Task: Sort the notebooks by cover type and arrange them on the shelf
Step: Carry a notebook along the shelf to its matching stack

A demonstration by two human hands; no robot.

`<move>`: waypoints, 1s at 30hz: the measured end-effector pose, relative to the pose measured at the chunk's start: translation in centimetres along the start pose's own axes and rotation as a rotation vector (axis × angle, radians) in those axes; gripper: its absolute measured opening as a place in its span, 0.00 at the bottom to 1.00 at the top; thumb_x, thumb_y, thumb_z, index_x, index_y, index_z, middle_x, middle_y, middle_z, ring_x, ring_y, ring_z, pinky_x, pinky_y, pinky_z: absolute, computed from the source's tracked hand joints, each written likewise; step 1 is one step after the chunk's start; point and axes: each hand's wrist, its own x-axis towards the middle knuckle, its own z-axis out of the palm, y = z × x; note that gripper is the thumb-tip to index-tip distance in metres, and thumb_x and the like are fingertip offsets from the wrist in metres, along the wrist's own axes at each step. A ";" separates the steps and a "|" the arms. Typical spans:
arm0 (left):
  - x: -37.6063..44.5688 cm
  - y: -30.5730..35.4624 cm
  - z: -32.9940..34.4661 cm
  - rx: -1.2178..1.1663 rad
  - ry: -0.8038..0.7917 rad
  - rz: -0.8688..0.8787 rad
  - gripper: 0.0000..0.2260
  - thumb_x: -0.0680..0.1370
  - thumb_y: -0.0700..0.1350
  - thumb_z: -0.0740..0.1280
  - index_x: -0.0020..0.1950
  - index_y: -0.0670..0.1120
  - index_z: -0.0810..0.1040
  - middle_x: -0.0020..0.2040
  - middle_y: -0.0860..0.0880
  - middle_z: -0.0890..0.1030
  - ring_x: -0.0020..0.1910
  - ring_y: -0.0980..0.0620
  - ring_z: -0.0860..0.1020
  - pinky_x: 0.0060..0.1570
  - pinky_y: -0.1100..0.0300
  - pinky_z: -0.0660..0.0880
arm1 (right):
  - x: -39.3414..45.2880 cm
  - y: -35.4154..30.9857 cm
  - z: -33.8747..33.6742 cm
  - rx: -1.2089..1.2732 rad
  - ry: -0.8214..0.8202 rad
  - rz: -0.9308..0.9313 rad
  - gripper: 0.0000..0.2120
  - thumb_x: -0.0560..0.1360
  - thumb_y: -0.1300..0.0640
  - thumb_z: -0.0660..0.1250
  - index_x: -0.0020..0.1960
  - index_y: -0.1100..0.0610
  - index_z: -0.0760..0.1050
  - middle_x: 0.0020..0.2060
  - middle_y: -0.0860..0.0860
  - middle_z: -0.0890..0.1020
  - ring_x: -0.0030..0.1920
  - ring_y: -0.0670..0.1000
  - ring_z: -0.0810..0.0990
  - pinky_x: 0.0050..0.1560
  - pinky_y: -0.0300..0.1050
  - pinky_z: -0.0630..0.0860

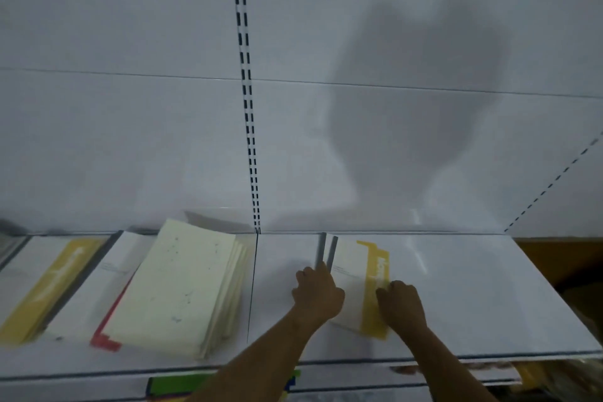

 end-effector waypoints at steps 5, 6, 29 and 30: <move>0.6 1.1 1.0 -0.140 0.022 -0.106 0.25 0.75 0.46 0.65 0.69 0.41 0.61 0.66 0.42 0.67 0.66 0.43 0.67 0.61 0.51 0.70 | 0.5 -1.5 1.7 0.043 0.030 0.049 0.18 0.74 0.52 0.64 0.54 0.66 0.74 0.52 0.63 0.78 0.52 0.63 0.78 0.52 0.51 0.76; 0.8 1.1 1.1 -0.196 0.014 -0.122 0.26 0.76 0.45 0.66 0.70 0.39 0.61 0.66 0.41 0.68 0.66 0.43 0.68 0.62 0.53 0.70 | 0.6 -1.6 1.8 0.059 0.028 0.069 0.19 0.74 0.52 0.64 0.56 0.66 0.72 0.53 0.63 0.77 0.54 0.64 0.77 0.54 0.52 0.75; -16.5 -12.1 -11.3 -0.811 0.875 -0.189 0.17 0.79 0.41 0.62 0.66 0.48 0.64 0.55 0.50 0.79 0.52 0.52 0.78 0.45 0.65 0.74 | -11.9 -21.9 5.4 0.395 -0.312 -0.770 0.11 0.80 0.54 0.56 0.52 0.61 0.72 0.47 0.60 0.79 0.48 0.60 0.78 0.46 0.49 0.70; -18.5 -13.7 -11.9 -0.822 0.916 -0.221 0.17 0.79 0.42 0.62 0.67 0.49 0.64 0.54 0.50 0.79 0.50 0.51 0.78 0.42 0.66 0.74 | -14.3 -23.3 6.3 0.395 -0.350 -0.819 0.11 0.80 0.54 0.56 0.53 0.61 0.72 0.48 0.60 0.79 0.49 0.61 0.78 0.46 0.49 0.71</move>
